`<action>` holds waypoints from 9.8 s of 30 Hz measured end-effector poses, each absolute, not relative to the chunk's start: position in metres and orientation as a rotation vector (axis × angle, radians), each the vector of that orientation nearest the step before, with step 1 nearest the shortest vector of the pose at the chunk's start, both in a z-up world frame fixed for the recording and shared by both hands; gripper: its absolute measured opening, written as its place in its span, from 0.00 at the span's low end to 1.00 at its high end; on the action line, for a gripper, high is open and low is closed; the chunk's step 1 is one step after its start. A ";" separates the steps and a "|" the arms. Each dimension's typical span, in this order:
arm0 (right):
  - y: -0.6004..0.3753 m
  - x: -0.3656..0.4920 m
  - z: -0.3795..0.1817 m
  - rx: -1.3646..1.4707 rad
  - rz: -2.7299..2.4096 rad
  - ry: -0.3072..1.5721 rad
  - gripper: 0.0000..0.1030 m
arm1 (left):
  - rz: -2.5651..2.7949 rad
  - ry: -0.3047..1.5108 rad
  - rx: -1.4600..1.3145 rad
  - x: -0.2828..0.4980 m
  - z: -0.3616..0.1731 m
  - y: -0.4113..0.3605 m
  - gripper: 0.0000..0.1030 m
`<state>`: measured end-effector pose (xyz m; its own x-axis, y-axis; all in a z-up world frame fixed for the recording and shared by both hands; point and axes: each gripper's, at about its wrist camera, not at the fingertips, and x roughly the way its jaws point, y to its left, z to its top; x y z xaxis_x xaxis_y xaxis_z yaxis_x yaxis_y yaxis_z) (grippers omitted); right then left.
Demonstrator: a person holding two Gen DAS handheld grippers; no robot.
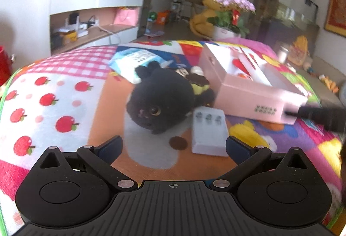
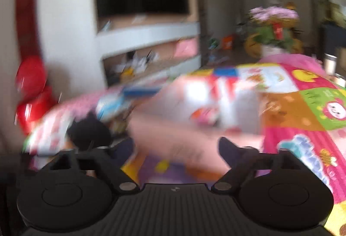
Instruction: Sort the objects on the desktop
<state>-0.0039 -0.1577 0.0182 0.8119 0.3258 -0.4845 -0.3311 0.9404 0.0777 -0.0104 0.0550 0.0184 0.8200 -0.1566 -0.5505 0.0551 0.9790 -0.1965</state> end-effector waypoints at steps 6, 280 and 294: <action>-0.117 0.001 -0.008 -0.067 0.486 0.649 0.49 | -0.085 0.601 -0.207 -0.012 0.021 0.066 1.00; -0.206 -0.088 0.006 0.021 0.035 0.577 1.00 | -0.345 0.649 -0.011 -0.051 0.045 -0.016 0.99; -0.166 -0.094 0.019 0.055 0.321 0.575 1.00 | -0.208 0.683 -0.043 -0.038 0.024 0.029 0.99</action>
<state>-0.0942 -0.1657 0.0189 0.7912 0.3131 -0.5253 -0.2827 0.9490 0.1399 -0.0383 0.0294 0.0240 0.7559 -0.2045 -0.6219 0.1767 0.9784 -0.1071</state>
